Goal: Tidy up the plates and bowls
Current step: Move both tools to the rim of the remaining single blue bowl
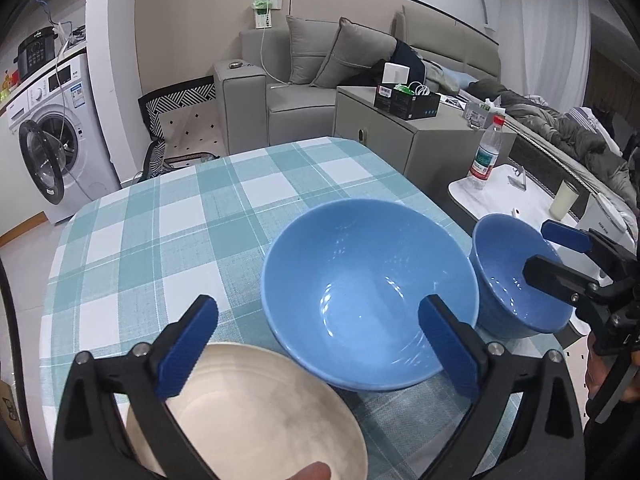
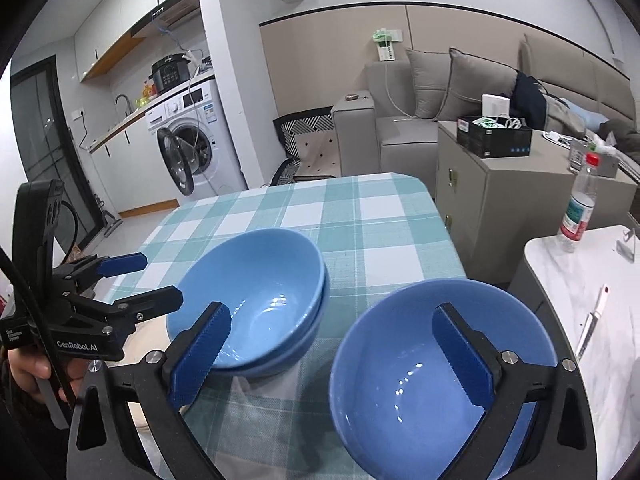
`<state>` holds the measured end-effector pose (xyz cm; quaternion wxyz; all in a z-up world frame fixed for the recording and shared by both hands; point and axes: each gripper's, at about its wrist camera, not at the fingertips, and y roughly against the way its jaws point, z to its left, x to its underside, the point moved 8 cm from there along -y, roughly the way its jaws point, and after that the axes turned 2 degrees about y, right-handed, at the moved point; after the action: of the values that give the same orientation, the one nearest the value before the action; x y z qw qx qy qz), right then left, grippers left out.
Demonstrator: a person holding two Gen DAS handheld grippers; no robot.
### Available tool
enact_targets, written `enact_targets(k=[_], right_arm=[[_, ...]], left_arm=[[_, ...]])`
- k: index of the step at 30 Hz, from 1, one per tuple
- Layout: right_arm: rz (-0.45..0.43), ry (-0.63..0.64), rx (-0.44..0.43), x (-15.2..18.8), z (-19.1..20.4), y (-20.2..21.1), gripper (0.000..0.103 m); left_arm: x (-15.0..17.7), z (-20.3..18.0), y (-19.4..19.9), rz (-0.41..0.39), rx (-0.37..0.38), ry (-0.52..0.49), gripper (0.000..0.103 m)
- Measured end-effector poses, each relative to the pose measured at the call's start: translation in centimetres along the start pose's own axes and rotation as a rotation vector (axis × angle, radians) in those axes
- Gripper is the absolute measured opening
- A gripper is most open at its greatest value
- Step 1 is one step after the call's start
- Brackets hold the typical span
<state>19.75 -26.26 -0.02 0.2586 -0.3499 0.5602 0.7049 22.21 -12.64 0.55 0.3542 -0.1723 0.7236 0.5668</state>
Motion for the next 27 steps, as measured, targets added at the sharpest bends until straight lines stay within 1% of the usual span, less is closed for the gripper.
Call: enact_targets(k=[4, 7, 9, 14, 18, 23, 27], right_arm=[[-0.015, 0.001, 0.016, 0.1, -0.6, 1.5, 0.102], [-0.044, 0.0, 0.012, 0.0, -0.9, 3.1, 0.102], [-0.05, 0.005, 0.037, -0.2, -1.4, 3.9, 0.102], [-0.072, -0.005, 0.058, -0.3, -2.8, 5.8, 0.102], [-0.084, -0.047, 0.075, 0.0, -4.7, 6.8, 0.102], [-0.089, -0.075, 0.105, 0.4, -7.2, 7.7, 0.102], [-0.074, -0.111, 0.125, 0.9, -9.5, 7.8, 0.102]], left_arm=[[-0.2, -0.1, 0.4, -0.008, -0.008, 0.016, 0.103], [-0.3, -0.7, 0.7, -0.013, -0.007, 0.011, 0.103], [-0.3, -1.1, 1.0, -0.022, -0.011, 0.008, 0.103], [-0.6, -2.4, 1.3, -0.027, 0.008, 0.018, 0.103], [-0.6, -3.6, 1.0, -0.018, 0.014, 0.025, 0.103], [-0.5, -5.6, 0.7, -0.022, 0.004, -0.003, 0.103], [-0.2, -7.1, 0.4, -0.017, 0.004, -0.025, 0.103]])
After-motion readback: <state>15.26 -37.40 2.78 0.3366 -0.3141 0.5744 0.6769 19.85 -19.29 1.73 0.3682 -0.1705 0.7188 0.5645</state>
